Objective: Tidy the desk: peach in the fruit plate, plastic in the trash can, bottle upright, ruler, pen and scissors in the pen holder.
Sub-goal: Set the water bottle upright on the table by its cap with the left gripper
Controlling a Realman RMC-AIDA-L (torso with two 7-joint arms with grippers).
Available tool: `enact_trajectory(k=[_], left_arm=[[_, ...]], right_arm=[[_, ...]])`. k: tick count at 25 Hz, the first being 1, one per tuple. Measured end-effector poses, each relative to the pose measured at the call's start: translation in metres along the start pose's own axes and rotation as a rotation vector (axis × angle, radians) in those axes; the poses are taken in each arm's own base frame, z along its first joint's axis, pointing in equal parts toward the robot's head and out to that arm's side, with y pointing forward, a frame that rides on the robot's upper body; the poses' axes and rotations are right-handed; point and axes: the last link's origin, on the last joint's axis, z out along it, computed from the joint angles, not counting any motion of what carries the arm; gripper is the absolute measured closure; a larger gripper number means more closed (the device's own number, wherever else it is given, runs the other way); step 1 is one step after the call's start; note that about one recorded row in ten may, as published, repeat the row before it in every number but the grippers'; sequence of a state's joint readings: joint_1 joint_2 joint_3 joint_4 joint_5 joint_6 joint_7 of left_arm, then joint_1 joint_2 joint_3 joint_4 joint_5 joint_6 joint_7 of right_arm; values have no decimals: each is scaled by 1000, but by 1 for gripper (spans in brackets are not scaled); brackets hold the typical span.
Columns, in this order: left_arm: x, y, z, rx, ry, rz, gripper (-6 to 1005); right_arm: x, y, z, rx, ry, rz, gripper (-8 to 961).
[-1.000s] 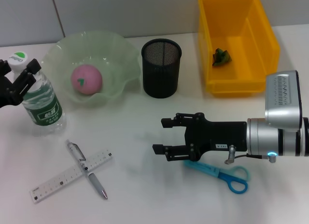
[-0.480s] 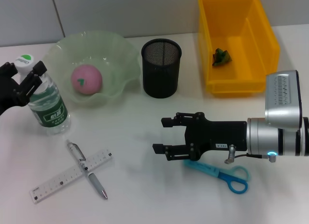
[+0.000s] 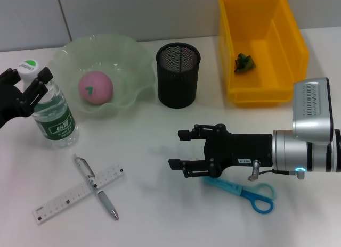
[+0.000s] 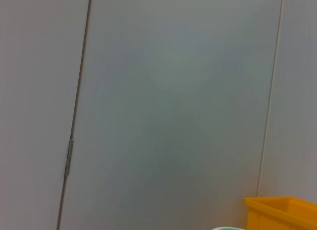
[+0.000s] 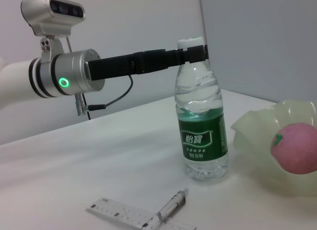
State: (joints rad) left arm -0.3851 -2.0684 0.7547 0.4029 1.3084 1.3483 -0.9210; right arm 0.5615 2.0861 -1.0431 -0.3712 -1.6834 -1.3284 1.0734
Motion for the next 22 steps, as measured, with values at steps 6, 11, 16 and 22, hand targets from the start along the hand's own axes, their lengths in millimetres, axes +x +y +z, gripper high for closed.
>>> enact_trajectory(k=[6, 11, 16, 22], left_arm=[[0, 0, 0, 1, -1, 2, 528], [-4, 2, 0, 1, -7, 6, 525], [-4, 3, 0, -3, -4, 5, 523], [-3, 2, 0, -2, -1, 4, 520]], right_arm=[[0, 0, 0, -1, -1, 2, 192], [0, 0, 0, -3, -1, 4, 193], [0, 1, 0, -4, -1, 6, 193], [0, 1, 0, -7, 0, 7, 193]])
